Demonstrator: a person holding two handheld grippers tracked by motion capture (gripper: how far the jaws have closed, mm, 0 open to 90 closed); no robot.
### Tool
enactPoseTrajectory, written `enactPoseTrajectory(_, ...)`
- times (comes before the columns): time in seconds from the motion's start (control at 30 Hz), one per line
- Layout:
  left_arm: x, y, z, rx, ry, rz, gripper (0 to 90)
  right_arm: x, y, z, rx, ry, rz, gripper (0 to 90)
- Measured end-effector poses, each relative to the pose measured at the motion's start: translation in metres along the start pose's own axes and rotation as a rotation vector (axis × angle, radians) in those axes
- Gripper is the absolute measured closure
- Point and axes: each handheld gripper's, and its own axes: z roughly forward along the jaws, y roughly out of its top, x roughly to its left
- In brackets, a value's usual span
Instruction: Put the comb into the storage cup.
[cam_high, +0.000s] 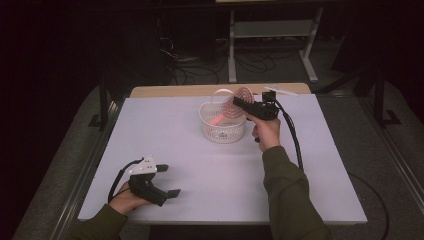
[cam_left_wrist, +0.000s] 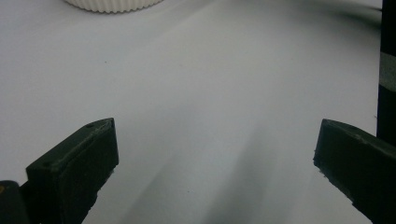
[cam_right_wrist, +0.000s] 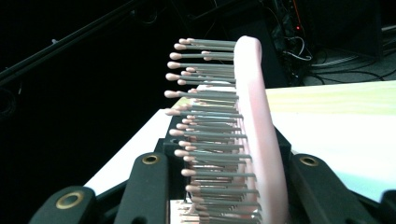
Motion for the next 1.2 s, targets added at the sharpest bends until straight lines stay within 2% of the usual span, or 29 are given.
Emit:
enactPoseTrajectory(0.57,0.0,0.0,0.0,0.001,-0.001,0.002,0.0,-0.005,-0.005,0.003,0.015,-0.012,0.006,62.4)
enactPoseTrajectory(0.8,-0.001,0.0,0.001,0.003,-0.003,0.002,0.0,-0.01,-0.006,0.002,0.022,-0.02,0.025,61.4)
enactPoseTrajectory(1.2,-0.001,0.0,0.001,0.004,-0.004,0.003,0.0,-0.013,-0.007,0.001,0.025,-0.045,0.016,60.0)
